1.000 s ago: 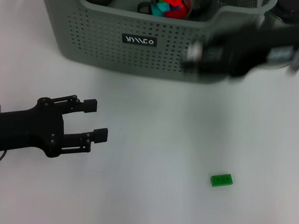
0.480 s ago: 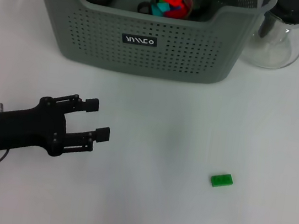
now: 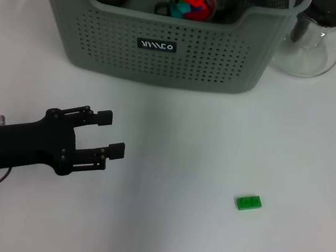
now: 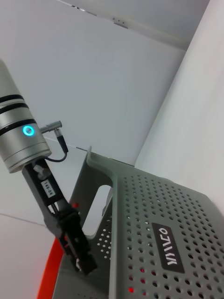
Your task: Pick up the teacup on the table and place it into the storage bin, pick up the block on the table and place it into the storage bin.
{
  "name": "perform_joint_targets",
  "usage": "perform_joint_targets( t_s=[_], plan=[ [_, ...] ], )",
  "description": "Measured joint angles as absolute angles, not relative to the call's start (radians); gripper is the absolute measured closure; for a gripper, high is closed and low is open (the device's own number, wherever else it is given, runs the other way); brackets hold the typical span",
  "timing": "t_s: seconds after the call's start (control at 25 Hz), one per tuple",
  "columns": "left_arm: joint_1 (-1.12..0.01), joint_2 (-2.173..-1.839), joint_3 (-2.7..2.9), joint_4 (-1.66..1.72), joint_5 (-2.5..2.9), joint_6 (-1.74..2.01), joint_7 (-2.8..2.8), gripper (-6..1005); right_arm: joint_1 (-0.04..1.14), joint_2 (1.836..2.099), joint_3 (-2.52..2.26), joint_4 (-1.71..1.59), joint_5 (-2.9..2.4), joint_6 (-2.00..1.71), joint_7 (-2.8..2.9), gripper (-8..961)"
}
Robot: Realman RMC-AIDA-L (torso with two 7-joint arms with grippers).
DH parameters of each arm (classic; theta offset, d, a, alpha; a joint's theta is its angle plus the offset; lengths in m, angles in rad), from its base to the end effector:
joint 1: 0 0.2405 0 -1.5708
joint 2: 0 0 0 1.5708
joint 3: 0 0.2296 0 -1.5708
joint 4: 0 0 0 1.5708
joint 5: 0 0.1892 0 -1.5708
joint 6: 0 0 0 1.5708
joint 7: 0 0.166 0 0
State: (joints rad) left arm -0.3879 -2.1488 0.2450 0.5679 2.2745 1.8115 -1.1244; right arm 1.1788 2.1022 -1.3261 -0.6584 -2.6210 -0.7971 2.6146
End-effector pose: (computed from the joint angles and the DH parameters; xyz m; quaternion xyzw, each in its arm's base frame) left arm -0.2562 0.2315 -0.0155 -0.9053 -0.2459 -0.3216 0.1290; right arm 0.0621 0.4551 -0.0575 -0.9161 0.2290 -0.0352 0.3273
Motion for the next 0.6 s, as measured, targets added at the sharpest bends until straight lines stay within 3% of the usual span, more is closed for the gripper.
perform_joint_targets(
  t_s=[0.28, 0.4, 0.6],
  plan=[
    [-0.388, -2.149, 0.243, 0.567, 2.274, 1.812, -1.124, 235, 1.170, 2.100, -1.331, -0.666, -2.551, -0.815, 2.539, 499],
    [-0.388, -2.149, 0.242, 0.567, 2.273, 1.812, -1.125, 235, 1.148, 2.100, -1.325, -0.709, -2.545, -0.821, 2.543, 424],
    [-0.385, -2.148, 0.242, 0.568, 2.270, 1.817, -1.126, 235, 0.970, 2.098, -1.312, -1.015, -2.445, -0.938, 2.536, 300]
  ],
)
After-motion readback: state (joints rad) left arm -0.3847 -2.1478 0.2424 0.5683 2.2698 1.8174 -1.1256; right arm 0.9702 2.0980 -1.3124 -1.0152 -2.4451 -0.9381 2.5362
